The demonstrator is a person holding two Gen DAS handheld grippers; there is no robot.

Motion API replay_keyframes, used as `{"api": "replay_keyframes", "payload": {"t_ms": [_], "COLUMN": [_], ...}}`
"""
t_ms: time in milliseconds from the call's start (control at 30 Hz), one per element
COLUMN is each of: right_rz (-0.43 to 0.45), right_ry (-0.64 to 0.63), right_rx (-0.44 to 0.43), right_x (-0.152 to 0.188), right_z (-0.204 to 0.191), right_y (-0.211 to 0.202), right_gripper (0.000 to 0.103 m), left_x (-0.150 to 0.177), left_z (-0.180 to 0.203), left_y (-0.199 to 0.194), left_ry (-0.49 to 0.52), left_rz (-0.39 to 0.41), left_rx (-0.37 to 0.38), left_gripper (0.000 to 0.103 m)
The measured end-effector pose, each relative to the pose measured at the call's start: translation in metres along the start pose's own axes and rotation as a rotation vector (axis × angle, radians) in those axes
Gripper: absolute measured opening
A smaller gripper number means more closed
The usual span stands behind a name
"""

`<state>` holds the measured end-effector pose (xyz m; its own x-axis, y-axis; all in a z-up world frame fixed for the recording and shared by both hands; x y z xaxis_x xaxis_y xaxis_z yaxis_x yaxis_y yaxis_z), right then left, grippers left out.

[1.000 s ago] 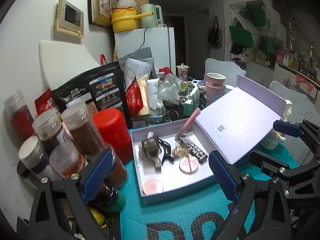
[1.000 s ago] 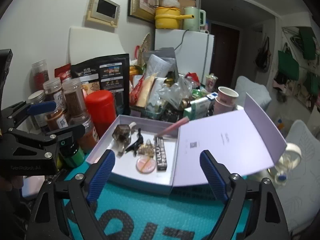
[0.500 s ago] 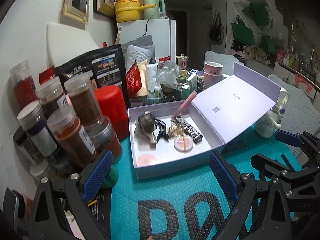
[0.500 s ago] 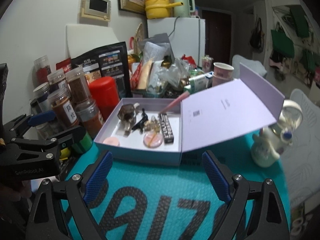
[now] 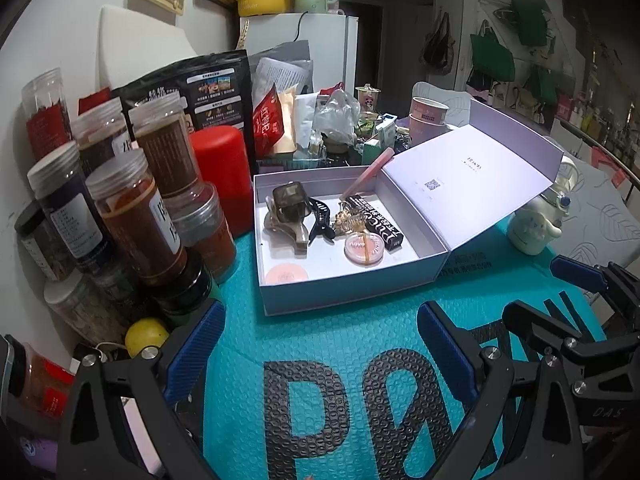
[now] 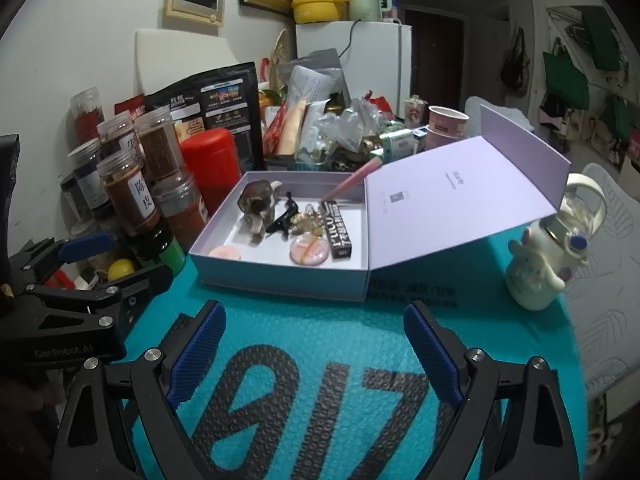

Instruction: Organize rigid objects

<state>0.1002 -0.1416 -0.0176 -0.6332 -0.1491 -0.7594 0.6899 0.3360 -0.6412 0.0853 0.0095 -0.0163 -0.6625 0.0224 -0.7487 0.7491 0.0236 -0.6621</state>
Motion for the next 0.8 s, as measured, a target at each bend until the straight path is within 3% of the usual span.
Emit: {"api": "replay_keyframes", "payload": {"t_ms": [800], "right_rz": [-0.019], "right_ry": [0.002], "right_rx": [0.005], "right_x": [0.0041], "right_z": [-0.0005], "right_y": [0.0056], "right_gripper": [0.092], "left_x": [0.0018], "left_z": [-0.0013], "left_y": [0.0054], "left_ry": [0.001], "left_rz": [-0.026], "left_rx": [0.01], "left_gripper": [0.098]}}
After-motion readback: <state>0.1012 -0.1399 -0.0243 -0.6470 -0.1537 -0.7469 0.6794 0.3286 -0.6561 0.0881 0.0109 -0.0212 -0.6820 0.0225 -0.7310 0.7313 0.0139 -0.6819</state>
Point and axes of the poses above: each gripper's, at about its wrist camera, not at the fingertips, and y roughly the way its jaws point, z to its right, x to its underside, the point moved 3 cm from there along y, roughly the way its jaws point, and after that the axes turned 8 degrees about -x, right-handed, at the moved point
